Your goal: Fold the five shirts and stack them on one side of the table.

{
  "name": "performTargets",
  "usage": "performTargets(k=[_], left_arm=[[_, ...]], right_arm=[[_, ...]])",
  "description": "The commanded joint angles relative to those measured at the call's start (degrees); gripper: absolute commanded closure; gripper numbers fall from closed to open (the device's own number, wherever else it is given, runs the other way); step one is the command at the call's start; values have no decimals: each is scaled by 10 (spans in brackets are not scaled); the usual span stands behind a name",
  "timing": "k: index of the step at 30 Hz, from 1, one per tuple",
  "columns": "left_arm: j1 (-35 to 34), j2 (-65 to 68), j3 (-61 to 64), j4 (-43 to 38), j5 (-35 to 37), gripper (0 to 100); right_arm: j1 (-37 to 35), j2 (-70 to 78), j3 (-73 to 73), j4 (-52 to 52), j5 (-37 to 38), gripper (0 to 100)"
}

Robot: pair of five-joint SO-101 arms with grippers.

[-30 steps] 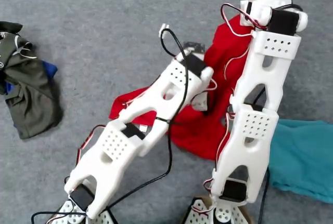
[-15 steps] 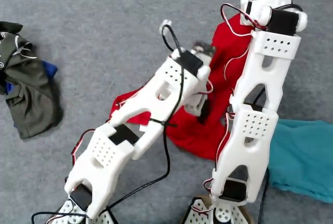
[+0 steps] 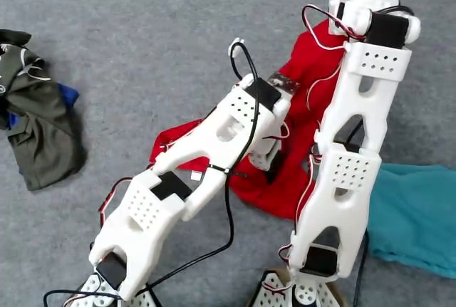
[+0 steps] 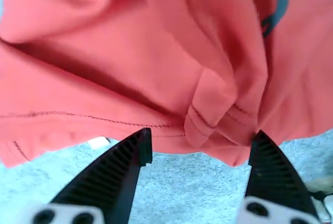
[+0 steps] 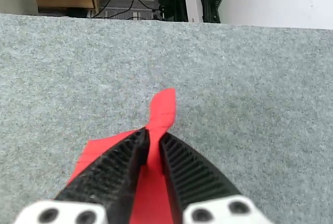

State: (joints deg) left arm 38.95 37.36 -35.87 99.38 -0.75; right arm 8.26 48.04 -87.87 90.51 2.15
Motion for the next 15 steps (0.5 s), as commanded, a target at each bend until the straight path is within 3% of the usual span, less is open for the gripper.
performTargets(k=[1,6,11,15], left_arm=[[2,-36,-2,-14,-33,693],[2,-36,-3,-17,-78,695],[-2,-25,-5,-43,-89,836],[-4,5,-7,-64,-84,853]], right_arm=[[12,-3,0,-15,4,994],[12,-3,0,-15,4,994],[12,-3,0,-15,4,994],[12,-3,0,-15,4,994]])
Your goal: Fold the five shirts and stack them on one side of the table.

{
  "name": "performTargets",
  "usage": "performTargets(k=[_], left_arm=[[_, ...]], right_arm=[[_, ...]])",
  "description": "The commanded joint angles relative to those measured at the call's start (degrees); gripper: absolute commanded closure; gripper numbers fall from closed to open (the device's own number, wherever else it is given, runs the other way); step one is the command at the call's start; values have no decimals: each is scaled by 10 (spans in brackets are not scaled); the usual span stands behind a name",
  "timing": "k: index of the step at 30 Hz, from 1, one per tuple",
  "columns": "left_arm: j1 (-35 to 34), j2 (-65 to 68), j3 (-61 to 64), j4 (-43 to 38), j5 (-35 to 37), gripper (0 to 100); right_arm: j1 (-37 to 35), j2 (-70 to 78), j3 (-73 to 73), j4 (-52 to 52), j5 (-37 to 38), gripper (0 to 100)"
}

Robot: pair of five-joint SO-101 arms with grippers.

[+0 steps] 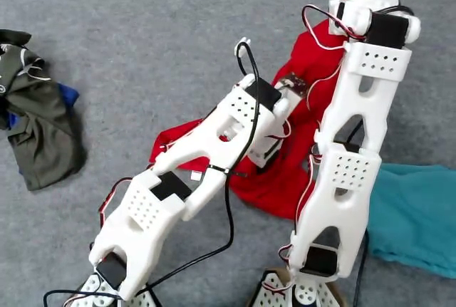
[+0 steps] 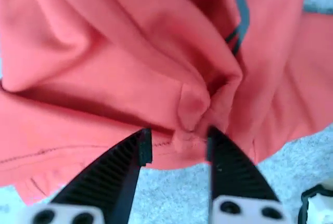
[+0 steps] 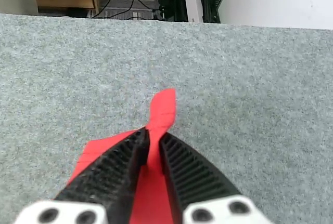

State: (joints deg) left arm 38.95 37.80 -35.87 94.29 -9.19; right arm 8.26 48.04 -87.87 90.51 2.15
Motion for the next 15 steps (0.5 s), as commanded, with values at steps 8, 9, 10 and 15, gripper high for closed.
performTargets(k=[8,9,10,15], left_arm=[[-2,30,-9,-11,24,853],[-2,30,-9,-11,24,853],[-2,30,-9,-11,24,853],[-1,34,-9,-11,25,857]], right_arm=[[12,-3,0,-15,4,994],[12,-3,0,-15,4,994],[12,-3,0,-15,4,994],[12,-3,0,-18,4,994]])
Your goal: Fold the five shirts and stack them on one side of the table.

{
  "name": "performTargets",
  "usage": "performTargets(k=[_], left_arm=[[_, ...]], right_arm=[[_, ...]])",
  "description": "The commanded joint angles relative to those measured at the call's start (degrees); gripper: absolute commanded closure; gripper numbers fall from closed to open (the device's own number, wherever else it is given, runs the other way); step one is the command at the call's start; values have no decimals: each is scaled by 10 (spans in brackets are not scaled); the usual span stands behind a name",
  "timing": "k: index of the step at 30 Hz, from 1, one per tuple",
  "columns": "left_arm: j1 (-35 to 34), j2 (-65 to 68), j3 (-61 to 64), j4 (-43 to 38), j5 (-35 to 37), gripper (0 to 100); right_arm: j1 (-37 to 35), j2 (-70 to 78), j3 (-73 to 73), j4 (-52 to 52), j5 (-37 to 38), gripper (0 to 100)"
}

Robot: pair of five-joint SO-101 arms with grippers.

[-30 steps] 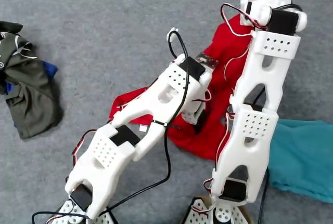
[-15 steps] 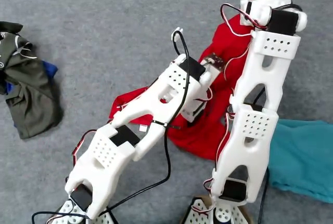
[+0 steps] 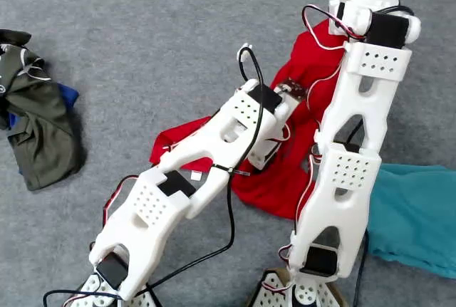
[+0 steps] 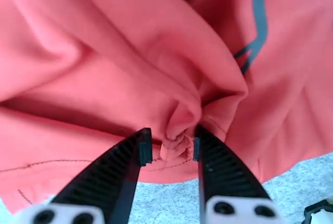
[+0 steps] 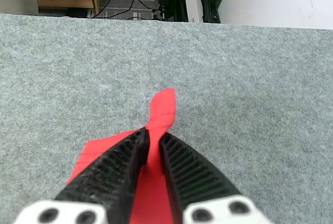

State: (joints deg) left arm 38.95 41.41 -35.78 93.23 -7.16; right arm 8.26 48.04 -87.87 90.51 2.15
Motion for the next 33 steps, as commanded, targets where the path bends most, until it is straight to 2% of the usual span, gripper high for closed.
performTargets(k=[1,10,15,28,33], left_arm=[[-1,-1,-10,-1,13,857],[-1,8,-10,-3,40,865],[-2,8,-22,-4,40,970],[-5,5,-40,-2,61,981],[-38,3,-77,11,81,981]], right_arm=[[12,-3,0,-19,4,994],[12,-3,0,-19,4,994],[12,-3,0,-18,4,994],[12,-3,0,-18,4,994],[13,-3,-3,-18,3,994]])
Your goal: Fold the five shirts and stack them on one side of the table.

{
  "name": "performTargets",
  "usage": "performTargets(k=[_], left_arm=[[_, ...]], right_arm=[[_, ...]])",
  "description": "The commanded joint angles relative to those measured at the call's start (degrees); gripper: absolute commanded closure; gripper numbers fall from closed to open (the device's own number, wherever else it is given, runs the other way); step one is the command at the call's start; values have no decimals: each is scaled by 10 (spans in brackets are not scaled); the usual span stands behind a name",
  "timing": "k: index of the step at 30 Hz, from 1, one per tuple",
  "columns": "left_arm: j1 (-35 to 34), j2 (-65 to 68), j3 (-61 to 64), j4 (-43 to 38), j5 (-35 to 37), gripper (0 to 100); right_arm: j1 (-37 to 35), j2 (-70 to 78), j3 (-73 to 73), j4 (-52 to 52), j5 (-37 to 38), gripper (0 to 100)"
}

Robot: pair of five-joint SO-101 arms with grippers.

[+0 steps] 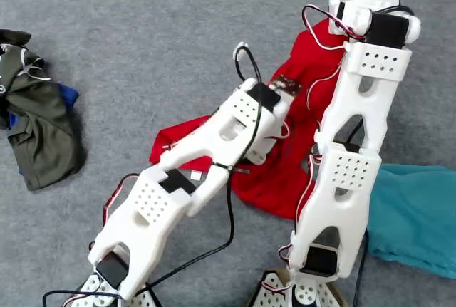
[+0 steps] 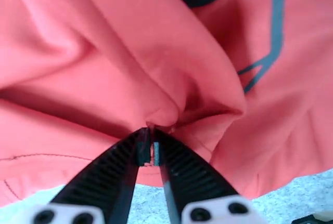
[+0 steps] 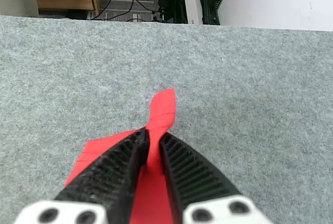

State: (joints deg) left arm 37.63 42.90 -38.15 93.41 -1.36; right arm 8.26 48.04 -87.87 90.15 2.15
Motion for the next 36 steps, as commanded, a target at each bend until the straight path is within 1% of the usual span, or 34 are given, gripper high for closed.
performTargets(k=[1,5,9,15,18,21,24,29,33,36], left_arm=[[-36,-12,-70,16,33,981],[-78,-12,-145,43,47,981],[-110,-12,-236,72,61,981],[-168,-14,-384,73,97,981],[-211,-14,-478,73,120,981],[-253,-14,-574,73,157,981],[-280,-44,-574,71,190,981],[-320,-156,-575,69,209,981],[-336,-234,-573,69,204,981],[-352,-284,-571,69,202,981]], right_arm=[[16,-3,-5,-15,1,994],[30,-5,-6,-31,-2,994],[36,-7,-7,-32,-42,994],[31,-6,-61,-30,-54,994],[25,-5,-74,-39,-97,994],[25,-7,-74,-76,-120,994],[18,-8,-76,-132,-121,994],[-4,-29,-76,-210,-120,994],[-36,-95,-75,-214,-118,994],[-54,-160,-73,-183,-118,994]])
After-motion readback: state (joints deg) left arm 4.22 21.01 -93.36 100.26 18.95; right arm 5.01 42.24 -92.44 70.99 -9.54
